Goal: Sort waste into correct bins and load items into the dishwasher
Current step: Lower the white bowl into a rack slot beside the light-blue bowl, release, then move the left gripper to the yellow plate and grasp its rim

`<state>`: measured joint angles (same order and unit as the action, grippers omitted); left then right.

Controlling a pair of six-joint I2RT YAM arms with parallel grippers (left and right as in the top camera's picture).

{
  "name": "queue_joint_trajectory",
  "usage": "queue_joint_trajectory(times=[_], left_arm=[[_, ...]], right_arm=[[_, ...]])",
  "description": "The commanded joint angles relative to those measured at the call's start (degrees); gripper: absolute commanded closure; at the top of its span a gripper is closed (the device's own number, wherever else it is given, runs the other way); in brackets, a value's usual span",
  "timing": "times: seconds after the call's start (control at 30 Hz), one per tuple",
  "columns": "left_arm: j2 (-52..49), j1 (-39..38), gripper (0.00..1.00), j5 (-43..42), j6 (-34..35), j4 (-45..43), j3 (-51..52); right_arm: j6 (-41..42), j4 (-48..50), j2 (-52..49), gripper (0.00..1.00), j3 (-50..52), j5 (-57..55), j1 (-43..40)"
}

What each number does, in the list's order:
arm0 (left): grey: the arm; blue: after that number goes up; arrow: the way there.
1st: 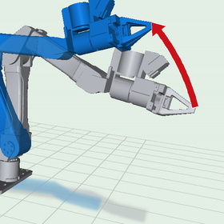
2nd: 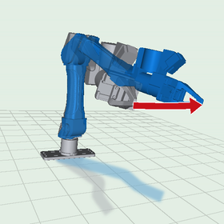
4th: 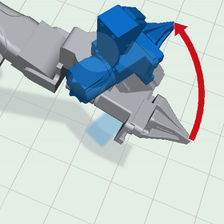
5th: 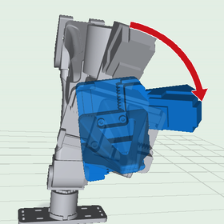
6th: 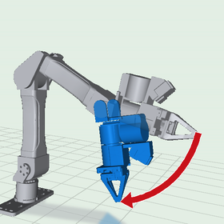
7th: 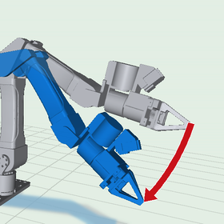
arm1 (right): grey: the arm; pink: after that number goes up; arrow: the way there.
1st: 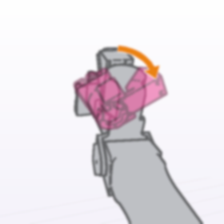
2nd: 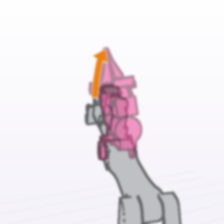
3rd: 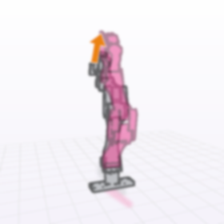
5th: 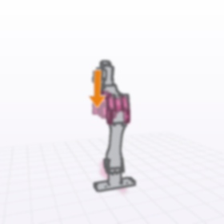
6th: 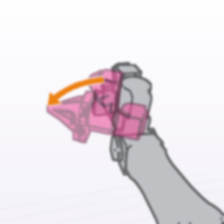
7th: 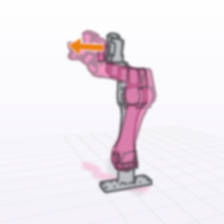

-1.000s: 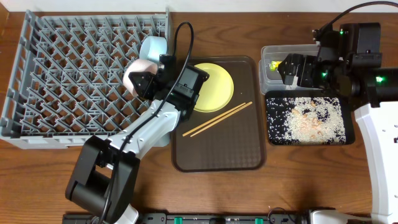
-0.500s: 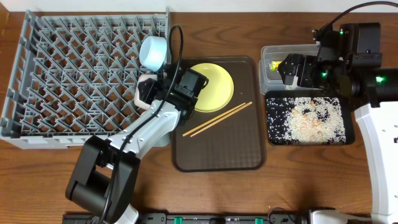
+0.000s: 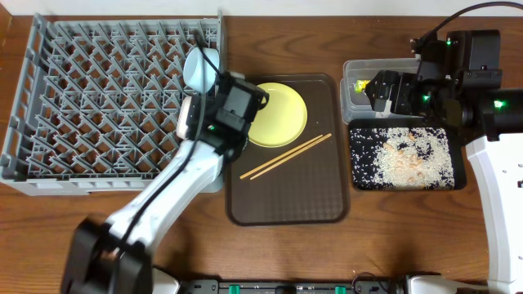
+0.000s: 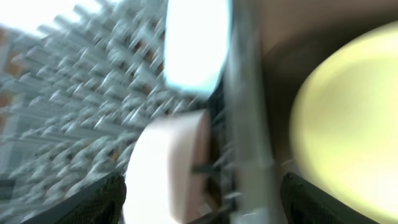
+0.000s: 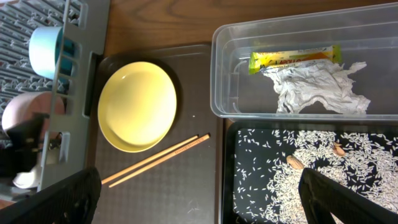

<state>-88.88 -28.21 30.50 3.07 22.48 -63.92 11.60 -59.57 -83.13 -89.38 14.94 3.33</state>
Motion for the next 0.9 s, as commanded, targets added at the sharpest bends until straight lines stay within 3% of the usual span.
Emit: queue_joint_trajectory(times=[0.0,0.13,0.27,0.37,0.43,0.7,0.87], left_arm=[[6.8,-0.2,0.19,-18.2,2.4,-1.3,-2.6],[9.5,-0.2,0.25,-32.8,4.1,-2.4,-2.6],[7.7,-0.2,0.24,-37.2,14.5,-2.2,-2.6],[5.4,-0.2,0.24,-37.2,22.2,-1.0,-2.7],[3.5,-0.2,0.24,-37.2,23.9,0.6,-3.4],[-11.4,0.0,0.24,-33.9,26.1,26.3,-25.0],[-18.1,0.0,0.1,-33.9,33.0,30.5,-29.2]], right_arm=[[0.6,-0.1,-0.1,0.01,-0.1,-0.1,-0.7],[0.6,-0.1,-0.1,0.01,-0.1,-0.1,-0.7],[0.6,-0.1,-0.1,0.01,-0.1,-0.1,-0.7],[0.6,-0.1,-0.1,0.01,-0.1,-0.1,-0.7],[0.6,-0.1,-0.1,0.01,-0.1,-0.1,-0.7],[0.6,-0.1,-0.1,0.01,-0.1,-0.1,-0.7],[0.6,-0.1,-0.1,0.01,-0.1,-0.1,-0.7]])
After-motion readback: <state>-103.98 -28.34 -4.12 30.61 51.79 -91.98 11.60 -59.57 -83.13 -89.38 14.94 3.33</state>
